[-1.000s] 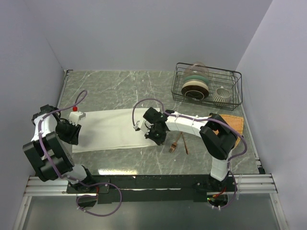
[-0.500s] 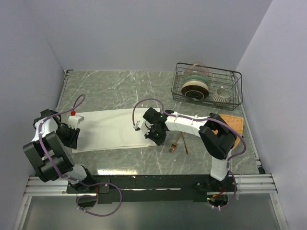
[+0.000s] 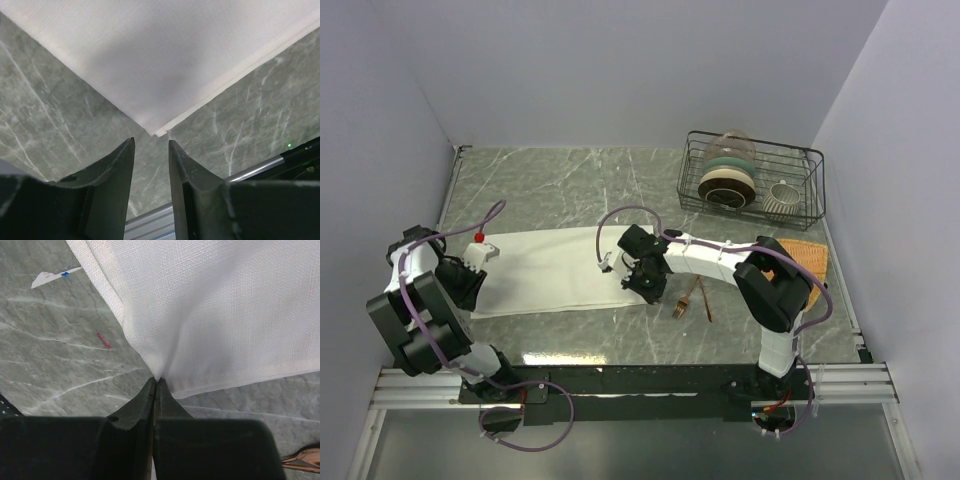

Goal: Fold the napkin into a case and place the utensils inside
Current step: Fold and flatten the napkin at the center of the board.

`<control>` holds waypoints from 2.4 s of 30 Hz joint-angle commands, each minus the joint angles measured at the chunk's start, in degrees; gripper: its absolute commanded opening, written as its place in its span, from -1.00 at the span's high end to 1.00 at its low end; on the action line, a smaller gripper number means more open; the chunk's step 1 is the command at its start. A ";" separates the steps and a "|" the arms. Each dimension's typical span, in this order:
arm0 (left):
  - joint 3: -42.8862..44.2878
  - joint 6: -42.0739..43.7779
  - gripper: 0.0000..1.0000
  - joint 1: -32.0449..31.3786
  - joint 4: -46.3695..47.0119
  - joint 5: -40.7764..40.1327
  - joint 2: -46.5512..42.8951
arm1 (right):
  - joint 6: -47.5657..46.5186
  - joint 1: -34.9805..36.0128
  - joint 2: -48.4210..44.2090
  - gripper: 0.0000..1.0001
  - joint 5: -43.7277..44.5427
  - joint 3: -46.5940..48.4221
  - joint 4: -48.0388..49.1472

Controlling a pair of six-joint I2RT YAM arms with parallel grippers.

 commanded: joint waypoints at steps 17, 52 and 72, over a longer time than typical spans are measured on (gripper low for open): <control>-2.33 7.27 0.35 -2.03 0.15 -0.75 0.17 | -0.02 0.23 2.24 1.00 0.54 1.92 -1.07; -4.97 7.53 0.60 -5.03 6.13 -4.97 1.13 | 0.95 0.14 2.59 1.00 0.19 1.92 -1.34; -5.32 11.39 0.25 -5.38 4.55 -3.21 -3.62 | 0.51 0.14 2.07 1.00 0.28 2.01 -1.42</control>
